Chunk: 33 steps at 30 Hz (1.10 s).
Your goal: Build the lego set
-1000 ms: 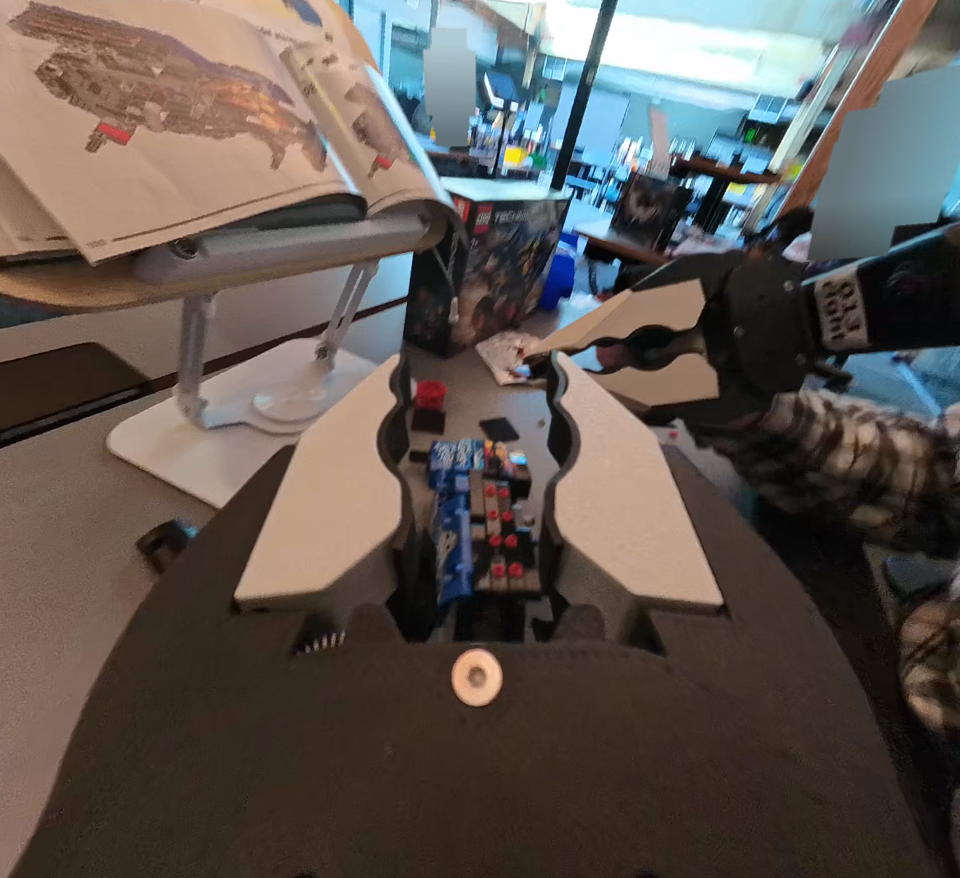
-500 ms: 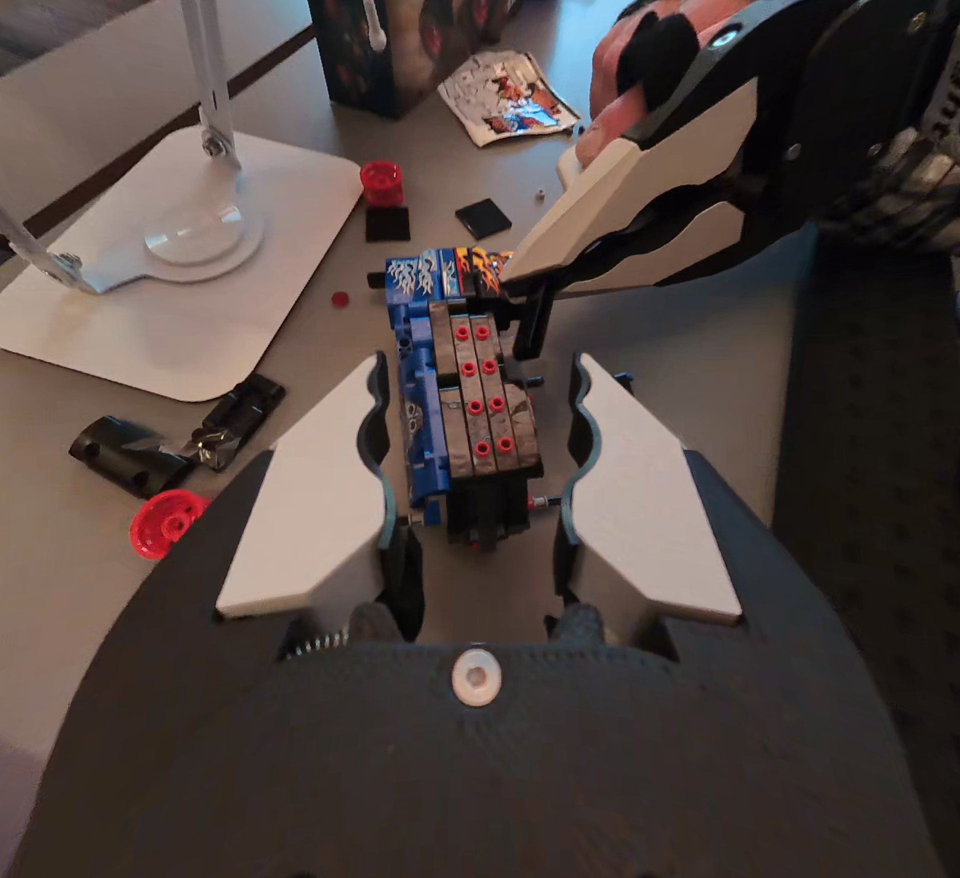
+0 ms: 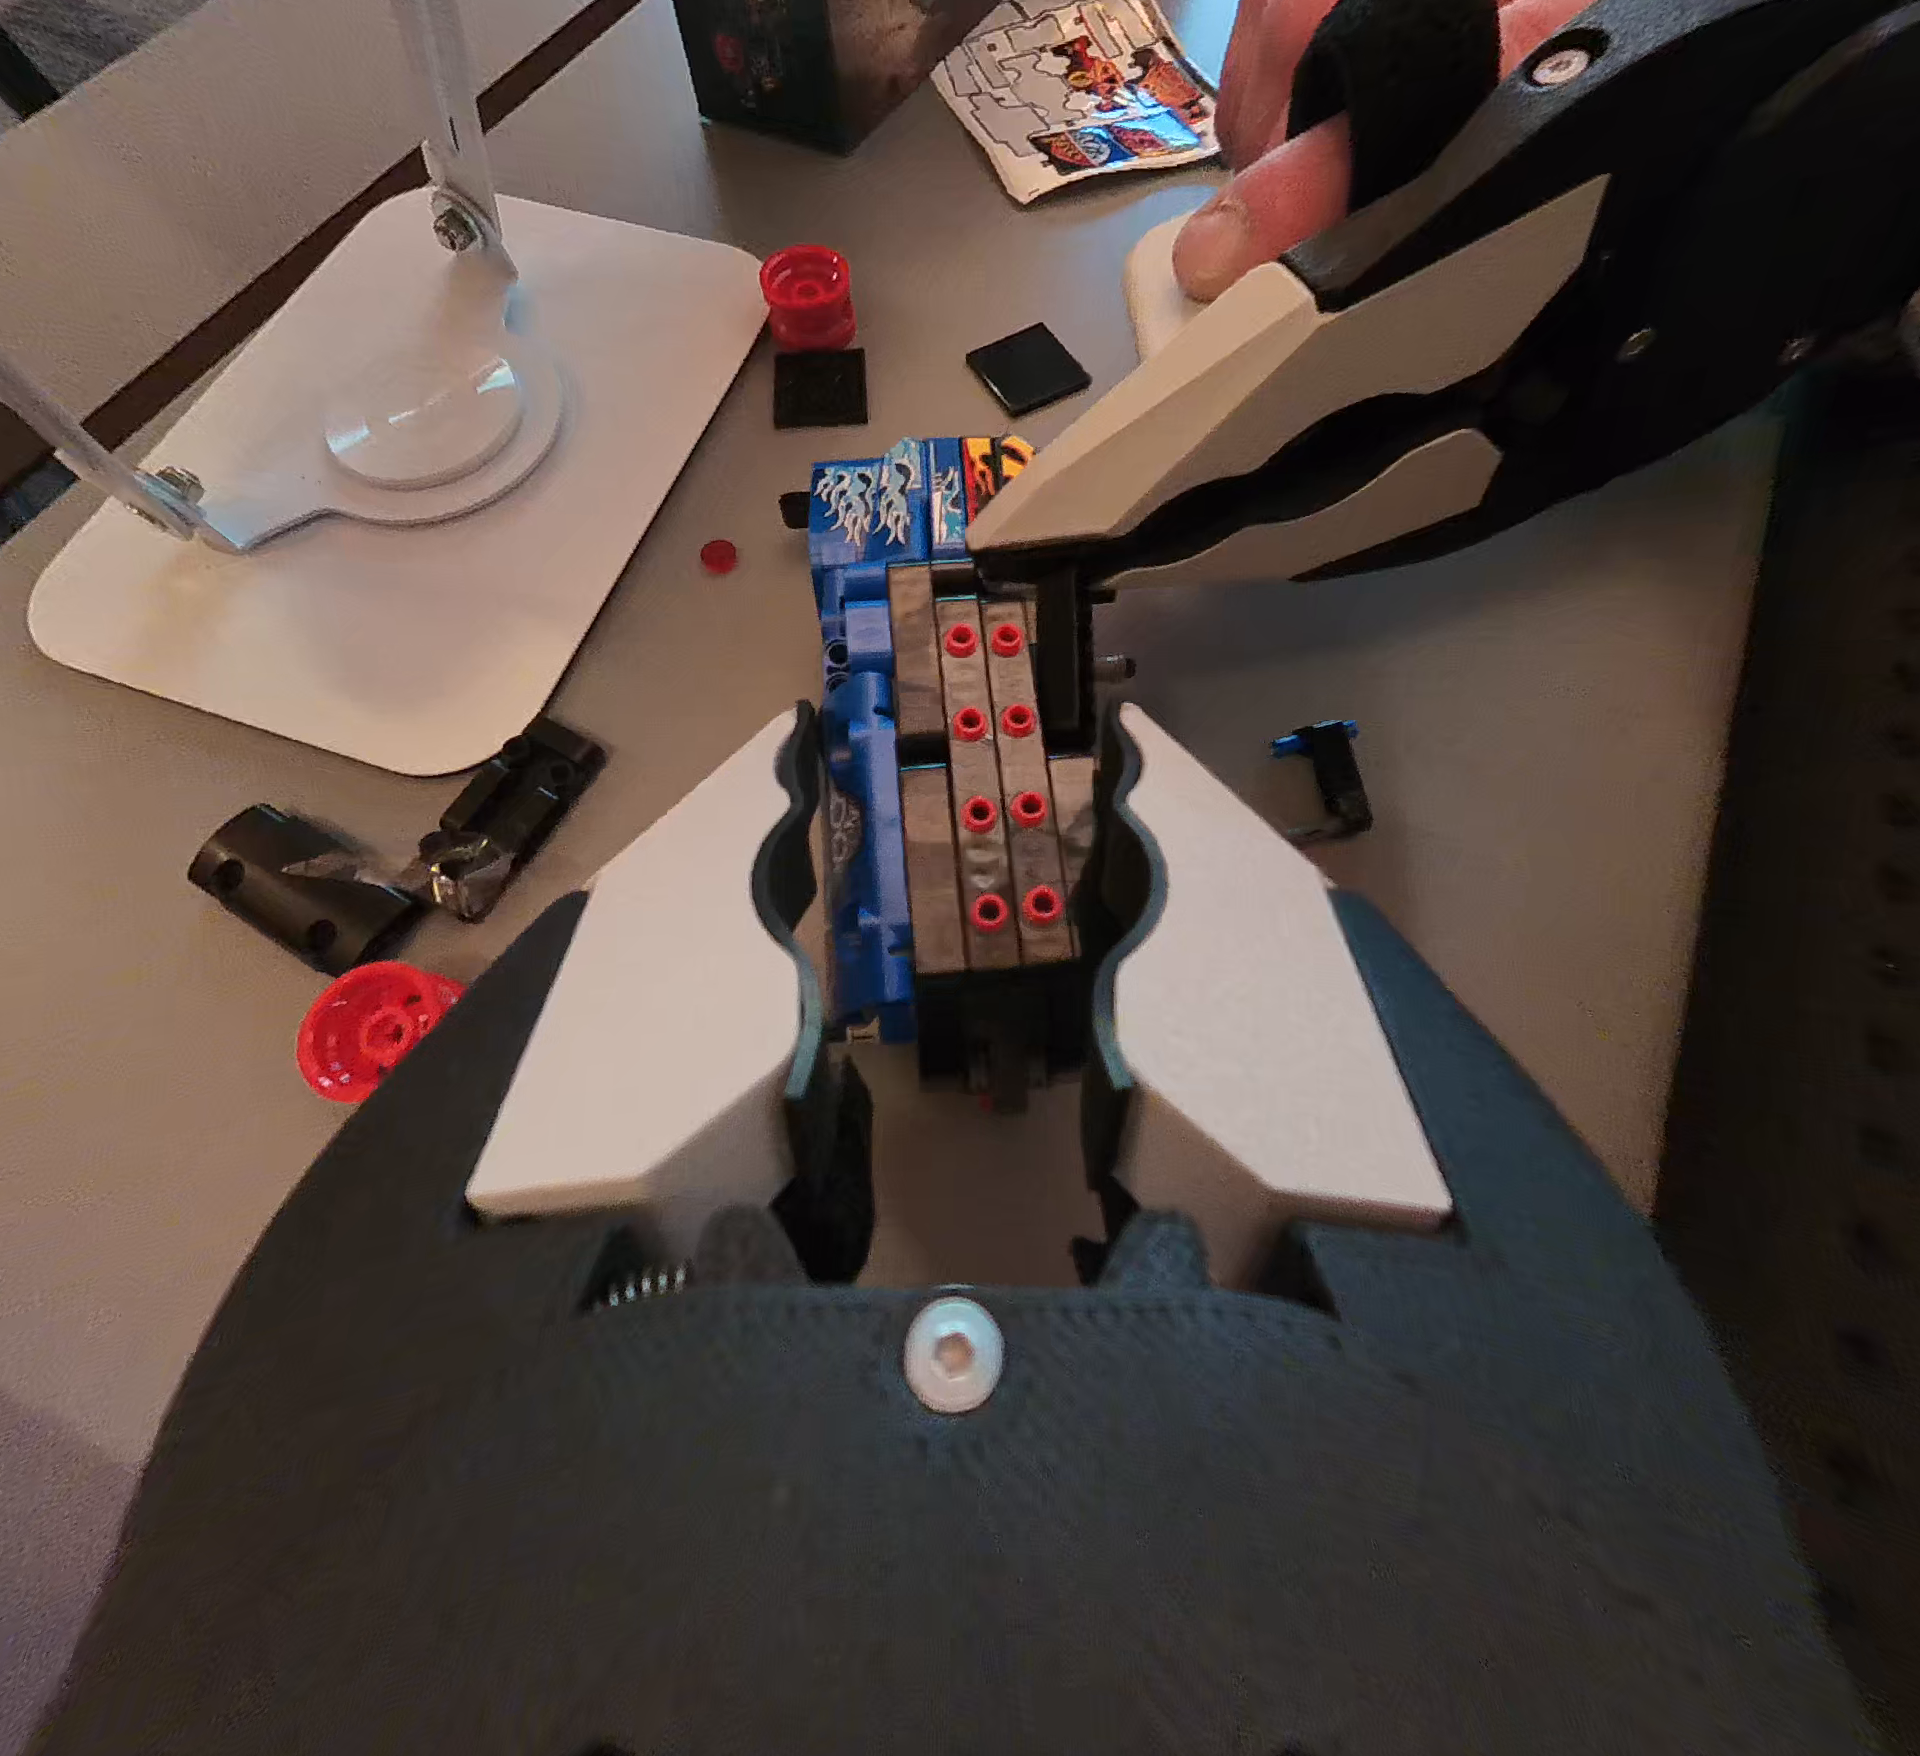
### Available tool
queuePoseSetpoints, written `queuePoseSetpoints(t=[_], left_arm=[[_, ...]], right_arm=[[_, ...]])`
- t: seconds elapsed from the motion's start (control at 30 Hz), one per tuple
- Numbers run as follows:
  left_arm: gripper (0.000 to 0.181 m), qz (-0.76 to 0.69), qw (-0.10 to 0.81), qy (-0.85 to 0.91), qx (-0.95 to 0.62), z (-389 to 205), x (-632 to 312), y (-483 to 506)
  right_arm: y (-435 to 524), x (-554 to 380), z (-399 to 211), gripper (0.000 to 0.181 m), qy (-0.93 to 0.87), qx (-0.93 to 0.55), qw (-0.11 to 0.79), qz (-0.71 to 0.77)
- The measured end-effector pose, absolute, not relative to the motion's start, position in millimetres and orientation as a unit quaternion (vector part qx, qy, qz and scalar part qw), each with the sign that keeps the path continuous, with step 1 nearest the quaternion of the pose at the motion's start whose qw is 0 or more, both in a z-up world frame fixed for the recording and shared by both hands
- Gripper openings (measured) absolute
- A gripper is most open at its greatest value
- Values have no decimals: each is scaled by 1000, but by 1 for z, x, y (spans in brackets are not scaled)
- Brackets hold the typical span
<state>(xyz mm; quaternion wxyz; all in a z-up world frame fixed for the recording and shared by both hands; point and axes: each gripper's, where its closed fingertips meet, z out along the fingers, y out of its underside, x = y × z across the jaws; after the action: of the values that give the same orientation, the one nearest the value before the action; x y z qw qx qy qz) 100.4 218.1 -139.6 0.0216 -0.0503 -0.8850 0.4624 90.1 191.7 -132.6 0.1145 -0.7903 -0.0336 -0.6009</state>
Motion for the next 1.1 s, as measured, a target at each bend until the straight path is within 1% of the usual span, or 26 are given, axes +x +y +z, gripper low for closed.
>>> queuePoseSetpoints(t=[0.23, 0.43, 0.67, 0.83, 0.93, 0.97, 1.1], left_arm=[[51, 458, -15, -887, -57, -141, 106, 217], [50, 457, -33, -887, -60, -141, 108, 216], [50, 460, -26, -886, -56, -141, 108, 216], [51, 468, -3, -883, -44, -139, 107, 215], [55, 472, 8, -881, -38, -138, 105, 214], [51, 472, 2, -881, -37, -139, 107, 214], [50, 473, -5, -881, -35, -139, 109, 214]], right_arm=[[191, 94, -132, 6, -7, -778, 105, -619], [192, 93, -138, 6, -1, -790, 98, -606], [193, 91, -131, 5, 21, -790, 123, -600], [195, 92, -134, 5, -11, -777, 99, -622], [195, 94, -135, 5, -17, -770, 88, -632], [195, 95, -135, 5, -19, -769, 85, -634], [195, 97, -136, 5, -18, -764, 80, -640]])
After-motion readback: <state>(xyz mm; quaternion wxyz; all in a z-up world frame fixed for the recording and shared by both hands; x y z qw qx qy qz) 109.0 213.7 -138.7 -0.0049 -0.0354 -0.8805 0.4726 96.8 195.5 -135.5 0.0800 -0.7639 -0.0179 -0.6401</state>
